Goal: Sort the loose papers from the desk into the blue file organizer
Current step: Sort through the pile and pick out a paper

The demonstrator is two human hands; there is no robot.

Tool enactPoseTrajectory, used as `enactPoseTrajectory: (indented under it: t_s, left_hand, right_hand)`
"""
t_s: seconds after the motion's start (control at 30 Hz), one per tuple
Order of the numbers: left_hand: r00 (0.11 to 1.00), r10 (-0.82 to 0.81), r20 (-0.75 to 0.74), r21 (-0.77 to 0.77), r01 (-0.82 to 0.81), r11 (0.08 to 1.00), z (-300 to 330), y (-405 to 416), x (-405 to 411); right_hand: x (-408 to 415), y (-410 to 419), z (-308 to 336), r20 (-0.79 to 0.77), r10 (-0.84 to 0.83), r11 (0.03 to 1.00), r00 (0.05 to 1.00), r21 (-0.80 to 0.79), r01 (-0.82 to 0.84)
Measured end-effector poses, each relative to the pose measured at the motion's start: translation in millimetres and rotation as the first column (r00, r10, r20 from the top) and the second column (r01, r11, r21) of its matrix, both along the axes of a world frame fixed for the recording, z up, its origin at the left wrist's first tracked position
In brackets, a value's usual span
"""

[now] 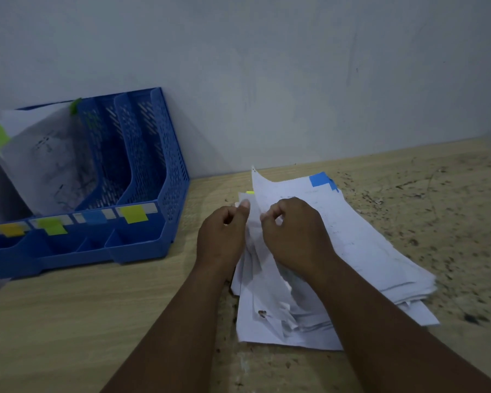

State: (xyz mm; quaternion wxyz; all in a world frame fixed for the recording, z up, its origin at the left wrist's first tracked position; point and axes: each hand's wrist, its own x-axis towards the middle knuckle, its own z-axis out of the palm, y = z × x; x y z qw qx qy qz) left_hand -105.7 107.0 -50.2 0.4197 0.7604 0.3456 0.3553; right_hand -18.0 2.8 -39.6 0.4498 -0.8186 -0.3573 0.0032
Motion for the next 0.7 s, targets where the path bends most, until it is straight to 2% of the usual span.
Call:
enactPoseTrajectory:
  t_s: [0.17,0.27,0.37,0.6,0.7]
  left_hand:
    - [0.983,-0.162,0.084,-0.163,0.174,0.971,6.3,-5.7,-3.1]
    - [0.988,-0.119,0.097,-0.219,0.137,0.966,3.1,-0.1,-3.5]
    - [0.992,-0.077,0.099,-0.259,0.100,0.961,2.5,3.4,-4.0]
    - [0.976,-0.074,0.203,-0.195,0.115,0.974,-1.0,7.9,-2.0]
    - [0.961,-0.045,0.273,-0.230,0.111,0.967,7.1,4.4,-4.0]
  right_hand:
    - [-15.9,7.4,-2.9,0.037,0.106,0.987,0.994,0.116,-0.109]
    - [-18.9,8.6,-5.4,0.090,0.122,0.987,0.988,0.096,-0.131]
    - [-15.6,7.4,-7.1,0.063,0.126,0.987,0.990,0.091,-0.132]
    - [-6.6,4.5,-9.2,0.048,0.108,0.993,0.993,0.049,-0.111]
    - [-12.0,7.6,-7.0,0.070,0.140,0.987,0.988,0.068,-0.145]
